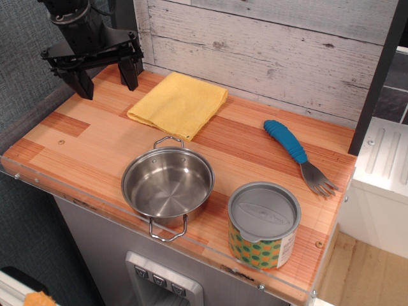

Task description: Place the silver pot on the yellow cloth.

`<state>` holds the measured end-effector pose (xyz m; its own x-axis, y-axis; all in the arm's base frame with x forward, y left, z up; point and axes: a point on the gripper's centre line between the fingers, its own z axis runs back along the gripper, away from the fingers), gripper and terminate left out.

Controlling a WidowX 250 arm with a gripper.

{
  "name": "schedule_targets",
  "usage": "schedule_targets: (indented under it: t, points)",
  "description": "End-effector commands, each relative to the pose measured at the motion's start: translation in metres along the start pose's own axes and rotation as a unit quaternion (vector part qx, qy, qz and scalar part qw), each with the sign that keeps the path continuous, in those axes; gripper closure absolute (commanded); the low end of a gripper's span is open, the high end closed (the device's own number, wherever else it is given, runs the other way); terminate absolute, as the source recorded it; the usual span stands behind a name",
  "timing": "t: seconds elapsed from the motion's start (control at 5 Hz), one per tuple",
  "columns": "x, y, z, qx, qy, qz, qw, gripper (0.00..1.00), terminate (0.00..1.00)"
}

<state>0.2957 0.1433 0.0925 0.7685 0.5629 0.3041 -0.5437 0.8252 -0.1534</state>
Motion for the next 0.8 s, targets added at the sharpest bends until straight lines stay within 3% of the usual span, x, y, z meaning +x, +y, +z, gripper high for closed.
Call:
schedule_targets:
  t: [0.0,0.4,0.6]
  points:
    - [0.0,0.0,0.0,0.0,0.0,0.0,1.0,0.0,0.0]
    - [-0.049,-0.03,0.024,-0.054,0.05,-0.034,0.9967,0.0,0.0]
    - [-0.074,-0.033,0.026,-0.059,0.074,-0.077,0.9926,0.0,0.0]
